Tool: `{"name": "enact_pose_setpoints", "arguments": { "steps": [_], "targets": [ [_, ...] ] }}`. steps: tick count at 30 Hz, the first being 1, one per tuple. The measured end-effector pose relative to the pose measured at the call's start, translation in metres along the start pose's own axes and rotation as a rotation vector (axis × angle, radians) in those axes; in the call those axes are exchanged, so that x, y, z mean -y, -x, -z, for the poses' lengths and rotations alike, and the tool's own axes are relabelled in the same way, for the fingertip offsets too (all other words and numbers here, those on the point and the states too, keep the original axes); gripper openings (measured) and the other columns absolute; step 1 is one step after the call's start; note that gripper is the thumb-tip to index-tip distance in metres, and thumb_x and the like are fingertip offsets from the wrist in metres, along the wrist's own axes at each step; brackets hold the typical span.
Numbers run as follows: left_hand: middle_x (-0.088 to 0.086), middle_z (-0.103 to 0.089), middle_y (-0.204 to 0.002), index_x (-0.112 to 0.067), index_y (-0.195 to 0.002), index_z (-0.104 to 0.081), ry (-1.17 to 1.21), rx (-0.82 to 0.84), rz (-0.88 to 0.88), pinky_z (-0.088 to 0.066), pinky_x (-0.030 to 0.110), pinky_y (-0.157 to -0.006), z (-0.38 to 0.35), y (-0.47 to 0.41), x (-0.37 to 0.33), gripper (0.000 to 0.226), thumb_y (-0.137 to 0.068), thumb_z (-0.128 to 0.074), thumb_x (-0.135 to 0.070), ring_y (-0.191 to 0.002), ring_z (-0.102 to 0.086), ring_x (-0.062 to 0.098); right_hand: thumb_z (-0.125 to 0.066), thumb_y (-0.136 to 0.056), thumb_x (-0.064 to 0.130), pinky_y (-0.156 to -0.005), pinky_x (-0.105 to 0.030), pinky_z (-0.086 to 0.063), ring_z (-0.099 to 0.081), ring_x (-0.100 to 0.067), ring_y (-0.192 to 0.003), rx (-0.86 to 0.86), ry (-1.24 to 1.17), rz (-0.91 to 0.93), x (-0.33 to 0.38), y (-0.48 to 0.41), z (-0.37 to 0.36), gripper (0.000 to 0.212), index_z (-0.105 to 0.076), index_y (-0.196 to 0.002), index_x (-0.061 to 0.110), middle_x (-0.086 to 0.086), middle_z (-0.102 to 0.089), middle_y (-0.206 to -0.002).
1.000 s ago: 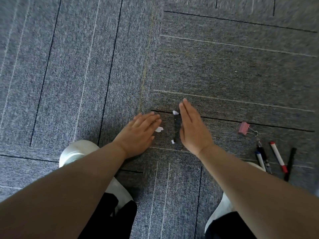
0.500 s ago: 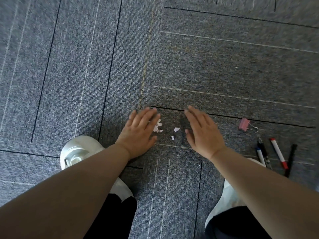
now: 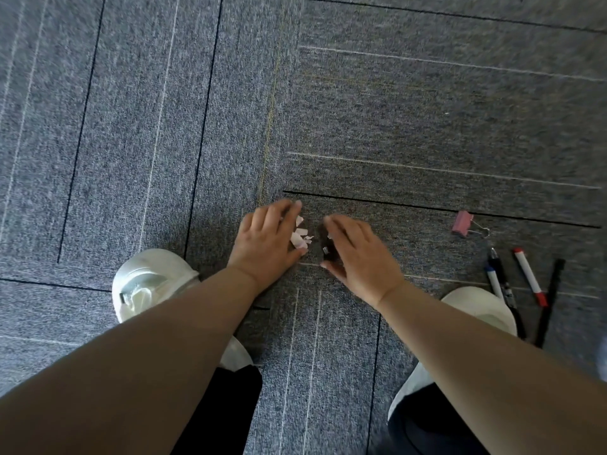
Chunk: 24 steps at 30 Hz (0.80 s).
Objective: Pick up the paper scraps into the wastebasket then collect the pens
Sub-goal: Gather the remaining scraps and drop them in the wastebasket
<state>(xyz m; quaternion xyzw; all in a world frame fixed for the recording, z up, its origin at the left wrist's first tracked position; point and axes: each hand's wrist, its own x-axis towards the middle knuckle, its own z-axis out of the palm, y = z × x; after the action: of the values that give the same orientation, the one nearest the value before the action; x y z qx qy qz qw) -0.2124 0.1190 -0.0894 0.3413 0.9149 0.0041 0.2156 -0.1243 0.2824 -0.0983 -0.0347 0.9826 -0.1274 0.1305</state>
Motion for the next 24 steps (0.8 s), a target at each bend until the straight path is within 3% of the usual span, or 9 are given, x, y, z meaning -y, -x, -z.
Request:
{"name": "enact_pose_setpoints", "arguments": {
  "steps": [2,6,12,19,24],
  "targets": [
    [0.006,-0.025,-0.141,-0.018,-0.146,-0.011,-0.043,0.009,0.035,-0.025,0.04,-0.106,0.002,-0.005,0.003,0.077,-0.087,-0.041,-0.058,-0.125,-0.029,0.026,-0.059,-0.073,0.051,-0.084,-0.04,-0.052,-0.06,-0.031,-0.097,-0.03,0.041,-0.035,-0.005,-0.003,0.001,0.073,-0.051,-0.125,0.002,-0.016,-0.06,-0.113],
    [0.007,-0.031,-0.132,-0.022,-0.142,-0.018,-0.059,0.054,-0.045,-0.031,0.038,-0.101,0.004,-0.01,0.004,0.067,-0.089,-0.039,-0.056,-0.118,-0.039,0.023,-0.061,-0.076,0.05,-0.084,-0.039,-0.05,-0.055,-0.029,-0.096,-0.001,-0.028,-0.057,-0.003,-0.011,0.003,0.062,-0.054,-0.119,0.005,-0.013,-0.057,-0.106],
    [0.007,-0.036,-0.128,-0.016,-0.132,-0.032,-0.079,0.081,-0.137,-0.043,0.032,-0.084,0.011,-0.023,-0.001,0.048,-0.094,-0.038,-0.046,-0.104,-0.051,0.023,-0.057,-0.079,0.043,-0.069,-0.036,-0.051,-0.055,-0.027,-0.083,-0.031,-0.097,-0.045,0.002,-0.022,0.0,0.043,-0.057,-0.099,0.005,-0.01,-0.058,-0.093],
    [0.009,-0.051,-0.108,-0.007,-0.109,-0.048,0.082,0.05,-0.165,-0.046,0.037,-0.076,0.002,-0.024,0.003,0.03,-0.096,-0.041,-0.032,-0.093,-0.054,0.026,-0.063,-0.083,0.02,-0.053,-0.034,-0.05,-0.057,-0.026,-0.067,-0.074,-0.125,0.017,-0.004,-0.023,-0.005,0.016,-0.057,-0.086,0.005,-0.009,-0.062,-0.079],
    [0.012,-0.055,-0.099,-0.003,-0.099,-0.053,0.255,0.018,-0.113,-0.045,0.039,-0.074,0.001,-0.016,0.004,0.023,-0.094,-0.047,-0.025,-0.085,-0.055,0.029,-0.058,-0.085,0.015,-0.05,-0.034,-0.051,-0.058,-0.026,-0.064,-0.064,-0.14,0.022,-0.005,-0.019,-0.004,0.011,-0.057,-0.085,0.003,-0.01,-0.063,-0.076]
  ]
}}
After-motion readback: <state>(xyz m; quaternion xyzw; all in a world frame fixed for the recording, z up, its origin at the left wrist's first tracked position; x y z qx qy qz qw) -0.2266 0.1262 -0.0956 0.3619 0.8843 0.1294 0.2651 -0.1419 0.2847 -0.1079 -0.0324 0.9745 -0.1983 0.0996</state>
